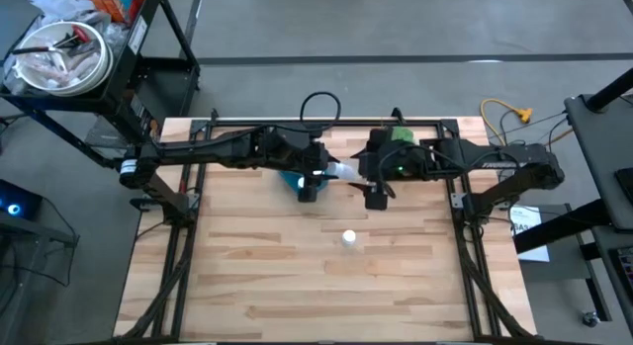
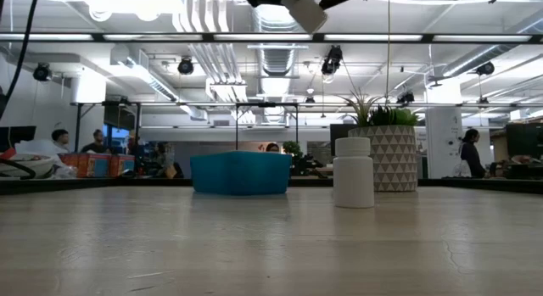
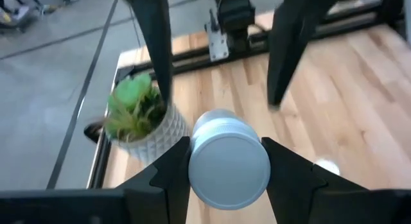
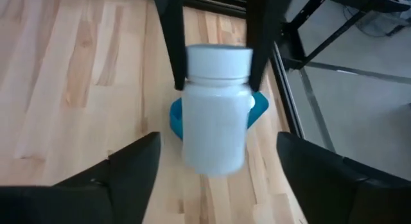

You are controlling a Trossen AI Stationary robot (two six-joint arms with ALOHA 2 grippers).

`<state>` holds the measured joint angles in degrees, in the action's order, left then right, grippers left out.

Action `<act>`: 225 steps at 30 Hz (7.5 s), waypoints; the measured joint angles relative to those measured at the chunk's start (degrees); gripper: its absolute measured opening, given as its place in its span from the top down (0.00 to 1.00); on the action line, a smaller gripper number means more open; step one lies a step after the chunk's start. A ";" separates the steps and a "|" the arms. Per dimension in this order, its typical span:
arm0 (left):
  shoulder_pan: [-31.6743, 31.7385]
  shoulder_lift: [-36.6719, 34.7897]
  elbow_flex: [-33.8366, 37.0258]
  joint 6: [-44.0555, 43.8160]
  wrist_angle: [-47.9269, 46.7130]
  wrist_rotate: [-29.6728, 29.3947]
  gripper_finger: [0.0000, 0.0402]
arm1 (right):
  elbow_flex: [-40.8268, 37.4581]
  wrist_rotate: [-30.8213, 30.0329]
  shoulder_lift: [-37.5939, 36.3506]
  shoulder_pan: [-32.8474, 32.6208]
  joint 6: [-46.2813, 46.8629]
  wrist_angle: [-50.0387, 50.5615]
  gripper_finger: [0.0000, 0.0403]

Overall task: Pick and place pill bottles into a basket
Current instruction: Put the white pill bottle into the dark blue bin

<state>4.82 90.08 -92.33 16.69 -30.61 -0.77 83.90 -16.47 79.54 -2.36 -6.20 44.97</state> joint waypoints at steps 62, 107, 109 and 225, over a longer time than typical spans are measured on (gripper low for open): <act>21.49 -1.14 24.67 -5.71 -10.85 -2.32 0.64 | -0.57 -12.08 -16.79 0.03 19.08 11.03 0.19; 24.37 5.59 23.70 -3.76 -8.30 0.62 0.52 | -0.57 -12.12 -15.68 0.05 19.57 11.84 0.19; 24.37 4.80 23.48 -3.78 -8.46 0.61 0.52 | -0.57 -12.12 -15.69 0.05 19.55 11.84 0.19; -10.40 27.87 -0.19 -11.34 4.74 7.54 0.36 | -43.21 -7.72 -31.16 -4.38 33.23 -3.59 0.19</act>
<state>-5.58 117.95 -92.53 5.34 -25.87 6.77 40.69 -24.18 48.38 -6.74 27.03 41.39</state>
